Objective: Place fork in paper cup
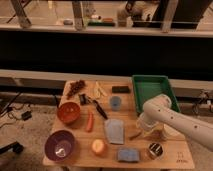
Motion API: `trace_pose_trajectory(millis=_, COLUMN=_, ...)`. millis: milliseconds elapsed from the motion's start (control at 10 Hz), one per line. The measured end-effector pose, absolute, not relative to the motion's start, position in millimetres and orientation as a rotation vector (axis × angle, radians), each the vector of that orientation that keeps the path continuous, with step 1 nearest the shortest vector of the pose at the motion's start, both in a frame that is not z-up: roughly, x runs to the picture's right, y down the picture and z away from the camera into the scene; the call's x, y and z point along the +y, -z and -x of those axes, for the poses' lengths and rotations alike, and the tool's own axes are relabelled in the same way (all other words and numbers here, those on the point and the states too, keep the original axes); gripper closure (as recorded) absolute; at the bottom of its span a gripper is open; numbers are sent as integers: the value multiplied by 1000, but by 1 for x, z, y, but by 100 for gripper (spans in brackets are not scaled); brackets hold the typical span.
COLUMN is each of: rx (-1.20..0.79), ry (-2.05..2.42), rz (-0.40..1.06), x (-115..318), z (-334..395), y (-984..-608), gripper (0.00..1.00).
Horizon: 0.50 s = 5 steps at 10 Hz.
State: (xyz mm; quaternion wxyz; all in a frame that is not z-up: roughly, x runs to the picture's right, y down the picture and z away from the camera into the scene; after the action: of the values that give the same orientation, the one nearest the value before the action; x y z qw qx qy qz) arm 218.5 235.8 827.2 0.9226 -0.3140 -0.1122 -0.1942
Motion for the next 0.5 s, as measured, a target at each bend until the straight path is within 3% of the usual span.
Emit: trace_pose_trajectory(millis=500, rx=-227, ry=404, rz=644, x=234, z=-219, y=-827, gripper=51)
